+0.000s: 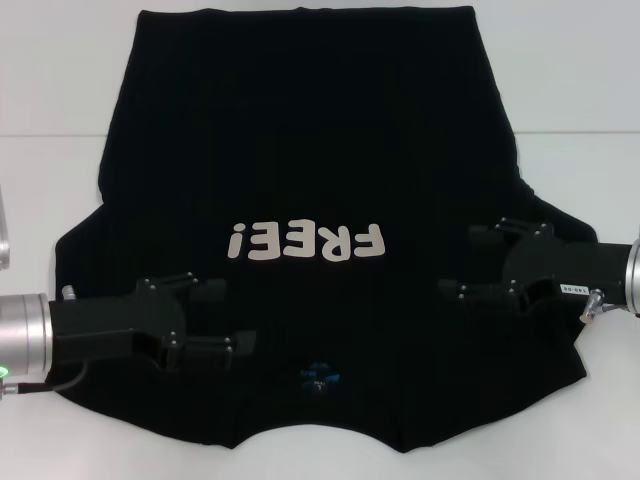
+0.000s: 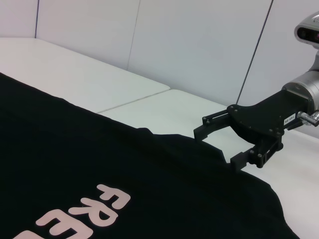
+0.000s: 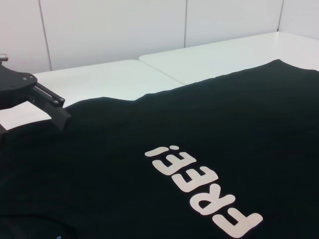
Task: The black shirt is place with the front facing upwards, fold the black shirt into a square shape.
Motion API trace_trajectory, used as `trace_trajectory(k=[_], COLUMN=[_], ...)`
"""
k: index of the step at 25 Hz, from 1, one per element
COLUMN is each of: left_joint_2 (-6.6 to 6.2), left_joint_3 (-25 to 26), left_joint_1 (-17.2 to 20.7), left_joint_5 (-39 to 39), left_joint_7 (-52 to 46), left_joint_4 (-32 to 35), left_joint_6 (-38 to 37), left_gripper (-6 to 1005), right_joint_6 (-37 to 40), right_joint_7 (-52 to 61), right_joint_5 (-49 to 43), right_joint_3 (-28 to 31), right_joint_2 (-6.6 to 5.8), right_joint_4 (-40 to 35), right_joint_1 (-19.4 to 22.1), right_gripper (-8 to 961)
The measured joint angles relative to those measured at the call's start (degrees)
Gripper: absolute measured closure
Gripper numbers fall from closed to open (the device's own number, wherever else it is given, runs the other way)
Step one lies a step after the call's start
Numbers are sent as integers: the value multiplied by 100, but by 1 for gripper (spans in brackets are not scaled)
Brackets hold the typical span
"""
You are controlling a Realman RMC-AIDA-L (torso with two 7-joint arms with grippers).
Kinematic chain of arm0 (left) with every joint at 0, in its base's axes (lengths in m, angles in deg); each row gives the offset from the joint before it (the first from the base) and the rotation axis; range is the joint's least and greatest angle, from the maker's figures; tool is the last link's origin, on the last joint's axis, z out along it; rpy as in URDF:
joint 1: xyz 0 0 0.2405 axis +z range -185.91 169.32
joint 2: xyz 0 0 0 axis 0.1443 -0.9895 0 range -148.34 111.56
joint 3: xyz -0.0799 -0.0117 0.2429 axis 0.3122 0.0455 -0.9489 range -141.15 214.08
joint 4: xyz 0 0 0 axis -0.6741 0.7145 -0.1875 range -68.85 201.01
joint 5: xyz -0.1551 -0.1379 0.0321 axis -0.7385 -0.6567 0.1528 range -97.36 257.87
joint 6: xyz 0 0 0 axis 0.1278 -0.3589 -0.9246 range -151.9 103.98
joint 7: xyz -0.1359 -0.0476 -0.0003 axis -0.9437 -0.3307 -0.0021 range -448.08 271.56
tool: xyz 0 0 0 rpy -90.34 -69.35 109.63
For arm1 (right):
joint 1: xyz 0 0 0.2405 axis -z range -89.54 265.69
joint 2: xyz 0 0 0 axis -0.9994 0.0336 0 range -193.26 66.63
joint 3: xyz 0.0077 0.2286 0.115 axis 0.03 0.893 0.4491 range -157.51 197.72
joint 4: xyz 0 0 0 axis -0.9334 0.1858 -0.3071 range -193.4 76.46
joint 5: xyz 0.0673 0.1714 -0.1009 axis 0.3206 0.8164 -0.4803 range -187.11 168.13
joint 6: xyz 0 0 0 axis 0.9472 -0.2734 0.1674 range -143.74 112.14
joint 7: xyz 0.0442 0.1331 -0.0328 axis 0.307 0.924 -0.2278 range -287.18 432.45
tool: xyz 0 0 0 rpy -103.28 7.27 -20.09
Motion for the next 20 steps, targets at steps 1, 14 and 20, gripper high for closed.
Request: trace_trajectory(k=[1,14,20], left_joint_2=[0,0,-97], left_joint_3=[0,18,219], left_joint_1=[0,-36,-170], left_joint_5=[0,-13,-115], left_joint_7=[-1,-26,-2049], left_joint_4=[0,-13,186], left_joint_6=[1,108,-31], left_gripper=[67,89,99], right_joint_6=[0,-8,-40], right_joint_7=[0,4,5], right_joint_5=[-2,-2,3], right_joint_3=[0,0,0], right_joint_2=[0,-8,-9], right_joint_4=[0,-31,-15], right_joint_1=[-5,-47,-52], right_gripper=[7,6,6])
